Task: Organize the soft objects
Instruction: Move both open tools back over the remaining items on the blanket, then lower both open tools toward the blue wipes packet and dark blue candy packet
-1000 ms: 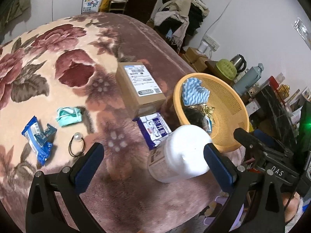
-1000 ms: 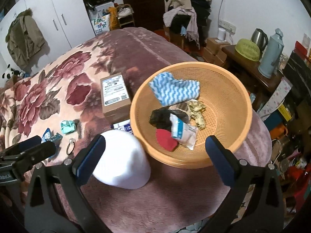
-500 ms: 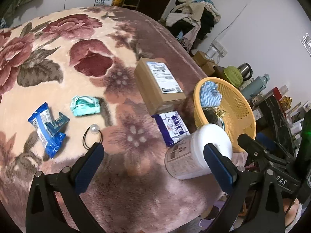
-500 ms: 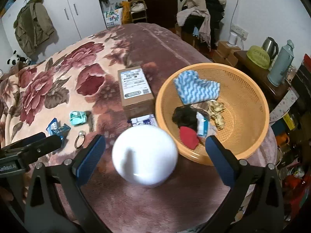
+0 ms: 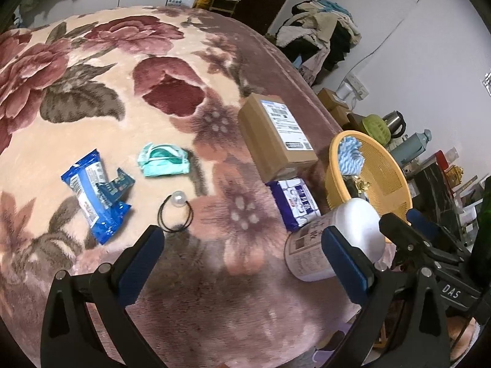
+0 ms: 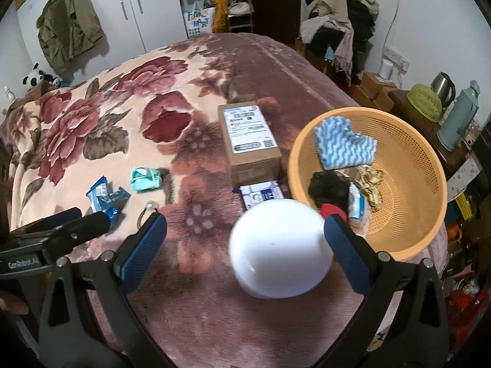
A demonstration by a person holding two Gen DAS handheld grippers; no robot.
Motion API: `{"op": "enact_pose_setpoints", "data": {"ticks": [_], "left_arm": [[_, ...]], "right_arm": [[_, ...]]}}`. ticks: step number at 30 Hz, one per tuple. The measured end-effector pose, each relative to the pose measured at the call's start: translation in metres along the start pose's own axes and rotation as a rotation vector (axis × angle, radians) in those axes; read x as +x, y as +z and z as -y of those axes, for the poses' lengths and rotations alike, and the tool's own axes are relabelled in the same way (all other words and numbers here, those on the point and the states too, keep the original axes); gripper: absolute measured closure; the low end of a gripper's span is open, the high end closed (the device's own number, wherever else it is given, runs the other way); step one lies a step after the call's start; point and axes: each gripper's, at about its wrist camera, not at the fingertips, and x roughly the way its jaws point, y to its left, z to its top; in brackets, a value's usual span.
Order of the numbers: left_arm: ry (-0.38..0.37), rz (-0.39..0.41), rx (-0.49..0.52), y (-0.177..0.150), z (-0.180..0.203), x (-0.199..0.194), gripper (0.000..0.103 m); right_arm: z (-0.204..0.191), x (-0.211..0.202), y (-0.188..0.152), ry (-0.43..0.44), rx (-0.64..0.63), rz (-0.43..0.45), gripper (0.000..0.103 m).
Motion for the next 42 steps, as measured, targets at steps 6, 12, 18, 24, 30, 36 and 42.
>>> {"op": "enact_pose_setpoints", "data": {"ticks": [6,12,18,24,30,36,42], "left_arm": [[0.008,0.0,-0.021,-0.002,-0.019,-0.002,0.001],[0.015,0.006,-0.036,-0.004,-0.032,-0.005,0.001],[0.023,0.005,-0.053,-0.006,-0.048,-0.005,0.001],[0.035,0.003,-0.07,-0.009,-0.063,-0.004,0.001],[0.046,0.003,-0.085,-0.011,-0.075,-0.004,0.001],[0.059,0.004,-0.095,-0.013,-0.088,-0.004,0.001],[0.07,-0.003,-0.114,-0.017,-0.101,0.0,0.001]], "right_arm": [[-0.02,0.004,0.0,0.017,-0.026,-0.005,0.0],[-0.036,0.011,-0.002,0.027,-0.046,-0.017,0.0],[-0.048,0.018,-0.004,0.036,-0.061,-0.028,0.0],[-0.062,0.024,-0.007,0.051,-0.076,-0.04,0.0],[-0.074,0.033,-0.01,0.065,-0.089,-0.055,0.0],[-0.084,0.042,-0.013,0.08,-0.099,-0.072,0.0],[-0.089,0.053,-0.018,0.092,-0.101,-0.093,0.0]]}}
